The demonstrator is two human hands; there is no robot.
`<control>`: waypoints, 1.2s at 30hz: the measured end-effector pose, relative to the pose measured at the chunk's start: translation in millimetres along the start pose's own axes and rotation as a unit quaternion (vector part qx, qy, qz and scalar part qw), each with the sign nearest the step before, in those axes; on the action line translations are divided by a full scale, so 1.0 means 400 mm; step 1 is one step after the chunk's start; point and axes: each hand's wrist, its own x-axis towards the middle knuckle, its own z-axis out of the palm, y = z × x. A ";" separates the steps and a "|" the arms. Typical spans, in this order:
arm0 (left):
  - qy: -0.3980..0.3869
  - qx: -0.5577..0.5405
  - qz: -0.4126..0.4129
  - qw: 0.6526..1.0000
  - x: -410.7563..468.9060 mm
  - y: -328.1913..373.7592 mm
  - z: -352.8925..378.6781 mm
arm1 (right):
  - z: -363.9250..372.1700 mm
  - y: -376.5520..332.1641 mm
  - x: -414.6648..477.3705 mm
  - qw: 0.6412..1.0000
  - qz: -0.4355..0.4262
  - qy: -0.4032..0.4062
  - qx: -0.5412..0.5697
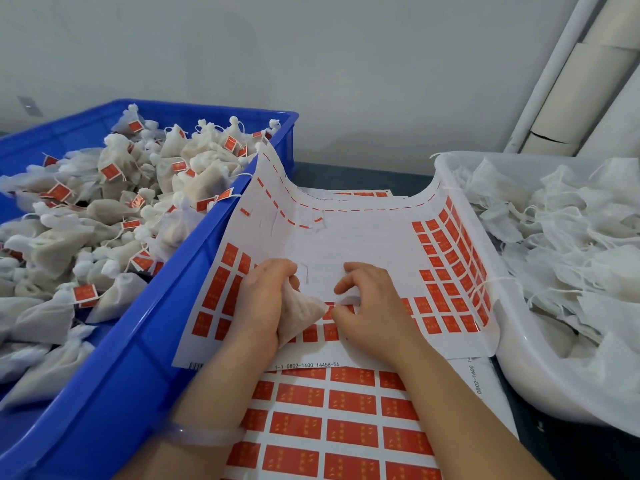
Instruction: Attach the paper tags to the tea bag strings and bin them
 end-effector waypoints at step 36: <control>0.020 -0.171 0.041 0.984 0.021 -0.034 -0.006 | -0.044 -0.016 -0.034 0.985 -0.083 0.039 0.146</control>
